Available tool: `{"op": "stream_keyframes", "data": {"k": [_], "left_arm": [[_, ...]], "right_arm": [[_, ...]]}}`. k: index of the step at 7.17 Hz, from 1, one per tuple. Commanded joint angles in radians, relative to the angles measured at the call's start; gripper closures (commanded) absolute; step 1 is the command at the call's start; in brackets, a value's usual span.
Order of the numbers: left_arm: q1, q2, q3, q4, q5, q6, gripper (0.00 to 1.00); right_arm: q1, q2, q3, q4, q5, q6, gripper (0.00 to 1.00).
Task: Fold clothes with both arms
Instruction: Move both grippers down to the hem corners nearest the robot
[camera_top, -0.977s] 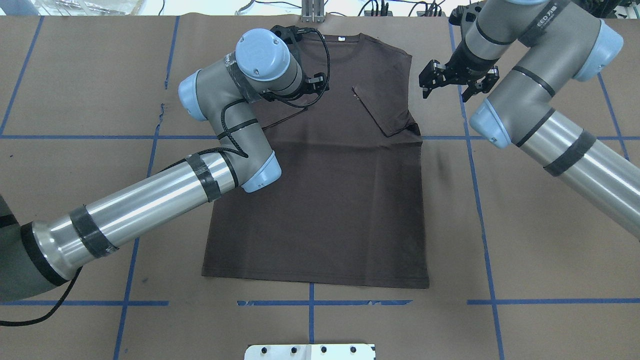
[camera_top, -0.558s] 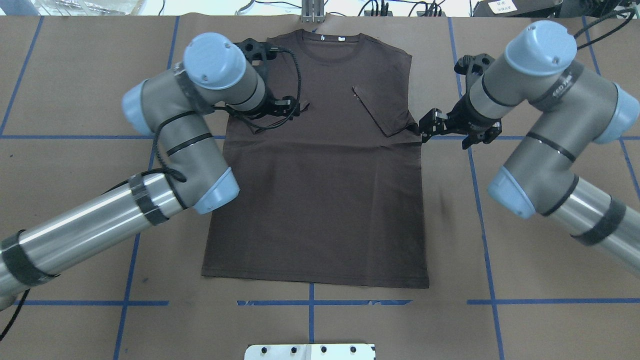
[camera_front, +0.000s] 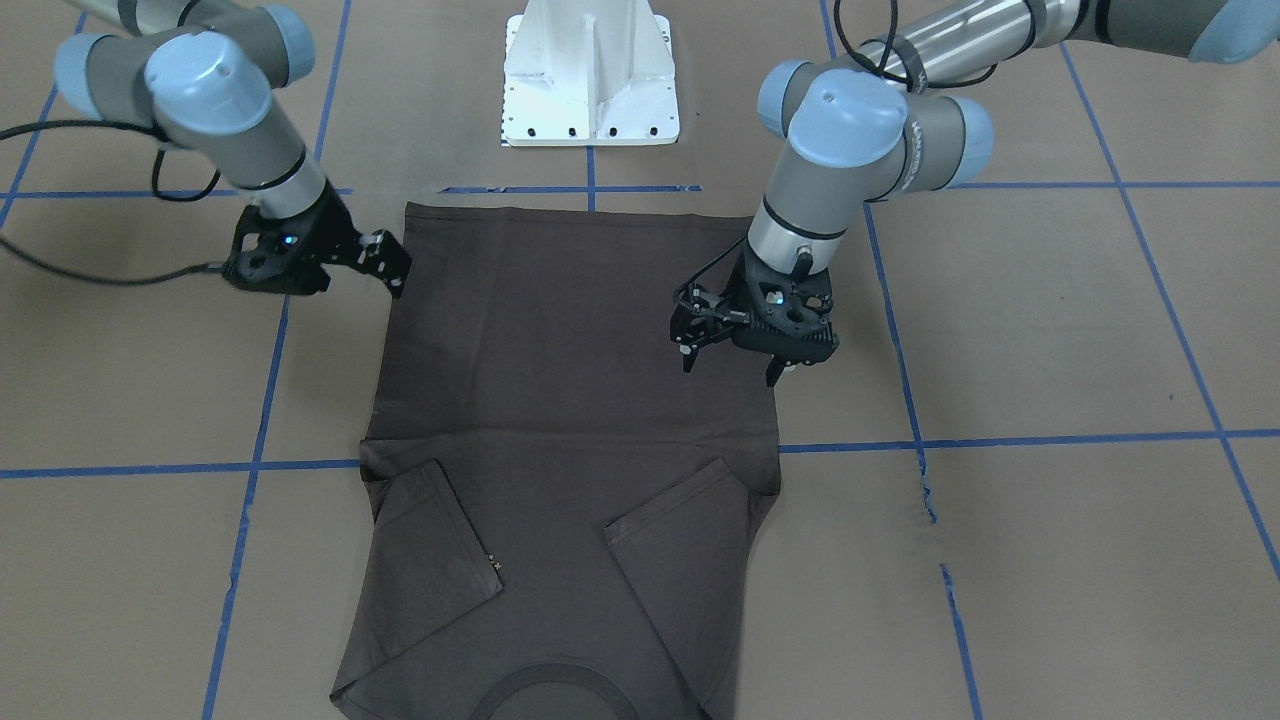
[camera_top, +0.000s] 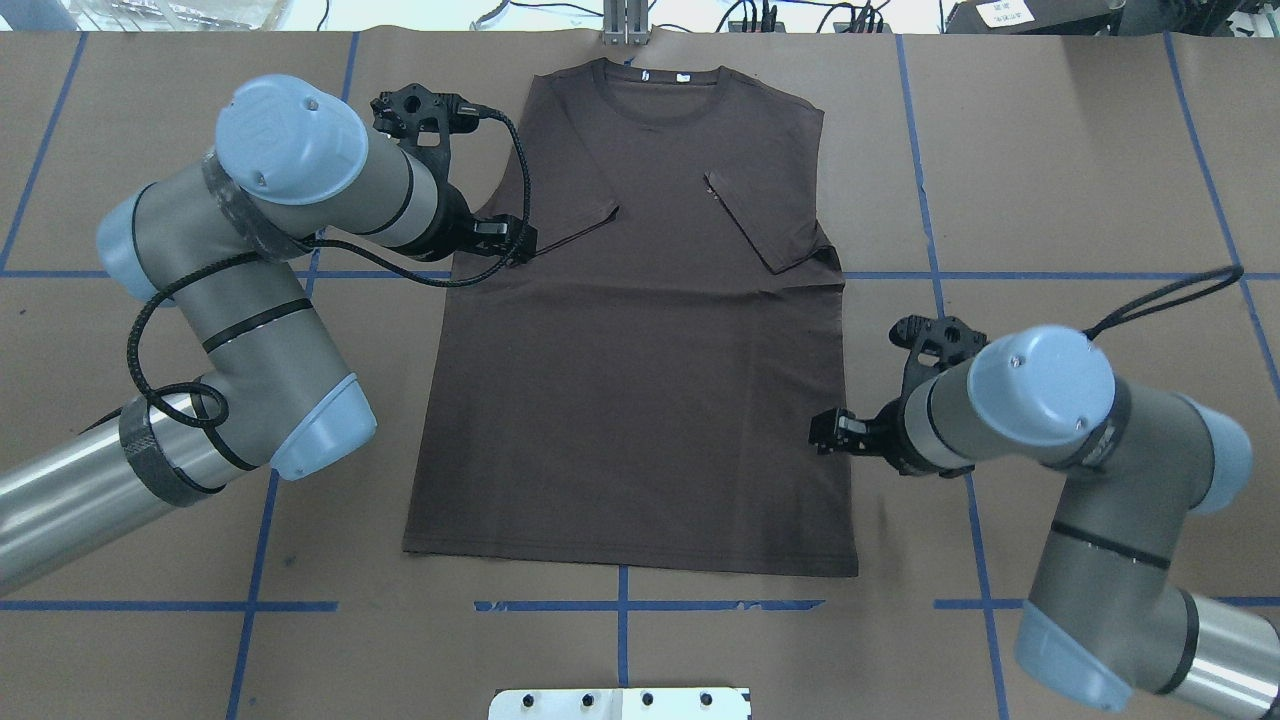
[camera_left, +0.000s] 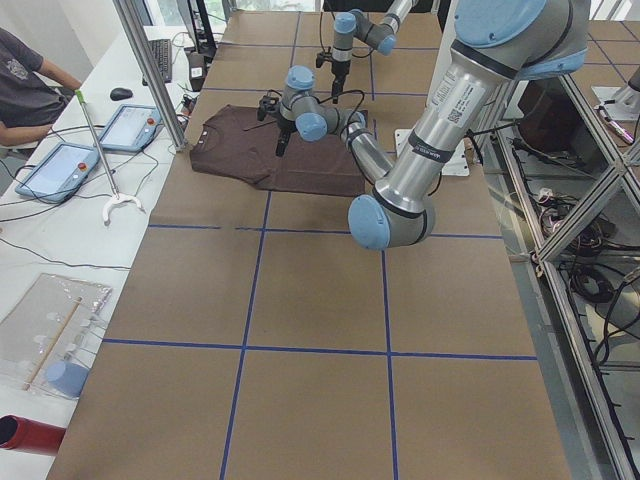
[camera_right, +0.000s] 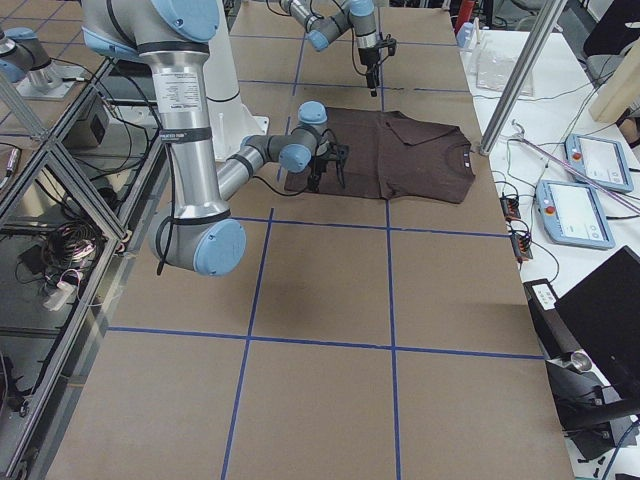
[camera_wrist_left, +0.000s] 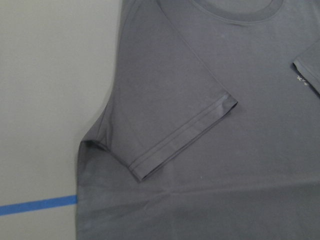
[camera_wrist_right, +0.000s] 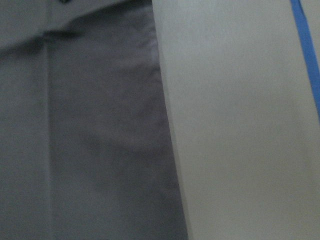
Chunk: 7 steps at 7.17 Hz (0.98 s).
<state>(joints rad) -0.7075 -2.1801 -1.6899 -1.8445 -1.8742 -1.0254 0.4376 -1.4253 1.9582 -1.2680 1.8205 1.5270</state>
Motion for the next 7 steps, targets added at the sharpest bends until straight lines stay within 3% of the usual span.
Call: {"op": "stream_keyframes", "data": {"k": [1,6,7], "left_arm": [[-0.012,0.003,-0.02,0.018,0.003,0.001,0.0],[-0.039,0.006,-0.02,0.018,0.003,0.001,0.0],[-0.04,0.006,-0.02,0.018,0.003,0.002,0.0]], "right_arm": [[-0.13,-0.037,0.007,0.027,-0.102,0.093,0.0],[-0.171,-0.04,0.027,0.016,-0.101,0.114,0.0],[-0.175,-0.04,0.027,0.015,-0.101,0.116,0.04]]}}
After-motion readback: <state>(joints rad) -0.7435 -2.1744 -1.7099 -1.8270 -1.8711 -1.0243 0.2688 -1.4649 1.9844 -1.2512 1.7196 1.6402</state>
